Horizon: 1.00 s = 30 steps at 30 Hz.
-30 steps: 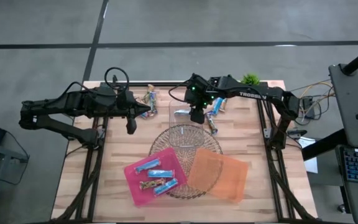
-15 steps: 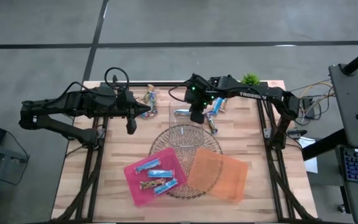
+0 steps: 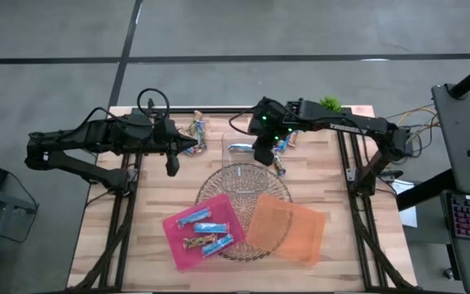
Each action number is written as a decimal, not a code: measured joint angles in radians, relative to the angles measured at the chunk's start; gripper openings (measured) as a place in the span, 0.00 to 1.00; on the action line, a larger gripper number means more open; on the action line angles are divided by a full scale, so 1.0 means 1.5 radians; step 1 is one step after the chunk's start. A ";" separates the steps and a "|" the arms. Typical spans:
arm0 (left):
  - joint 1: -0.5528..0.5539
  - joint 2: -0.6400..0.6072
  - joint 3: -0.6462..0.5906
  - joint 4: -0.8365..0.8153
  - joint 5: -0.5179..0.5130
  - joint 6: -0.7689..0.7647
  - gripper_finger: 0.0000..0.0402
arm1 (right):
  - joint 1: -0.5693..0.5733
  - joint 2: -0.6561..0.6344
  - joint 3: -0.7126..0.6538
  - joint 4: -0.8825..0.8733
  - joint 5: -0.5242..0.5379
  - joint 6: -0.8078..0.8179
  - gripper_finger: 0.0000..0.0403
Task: Pick and place Granola Bars by type
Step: Put the red granola bar into the red bin
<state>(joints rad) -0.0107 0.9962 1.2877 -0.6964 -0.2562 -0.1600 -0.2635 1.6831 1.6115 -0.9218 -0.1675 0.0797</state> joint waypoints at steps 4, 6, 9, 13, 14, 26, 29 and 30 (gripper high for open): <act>0.000 0.000 0.000 0.000 -0.001 0.000 0.00 | 0.024 -0.038 -0.001 -0.024 -0.001 0.024 0.02; 0.000 0.000 0.000 -0.002 -0.004 0.003 0.00 | 0.037 -0.060 -0.007 -0.025 0.000 0.048 0.02; 0.000 0.000 0.000 -0.007 -0.019 0.004 0.00 | 0.056 -0.093 -0.014 -0.022 0.007 0.069 0.02; 0.004 0.000 0.000 -0.009 -0.055 0.007 0.00 | 0.078 -0.136 -0.034 -0.004 0.020 0.096 0.02; 0.007 0.000 0.000 -0.009 -0.057 0.010 0.00 | 0.082 -0.147 -0.042 0.002 0.034 0.104 0.02; 0.153 0.001 0.000 -0.061 0.050 0.040 0.00 | 0.112 -0.292 -0.204 0.122 0.120 0.220 0.02; 0.186 0.001 0.000 -0.070 0.081 0.058 0.00 | 0.112 -0.313 -0.253 0.159 0.122 0.248 0.02; 0.194 0.001 0.000 -0.073 0.083 0.066 0.00 | 0.112 -0.317 -0.268 0.169 0.124 0.257 0.02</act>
<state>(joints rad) 0.2804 0.9981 1.2881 -0.8066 -0.1312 -0.0607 -0.0955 1.2071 1.2099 -0.6681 0.0182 0.4656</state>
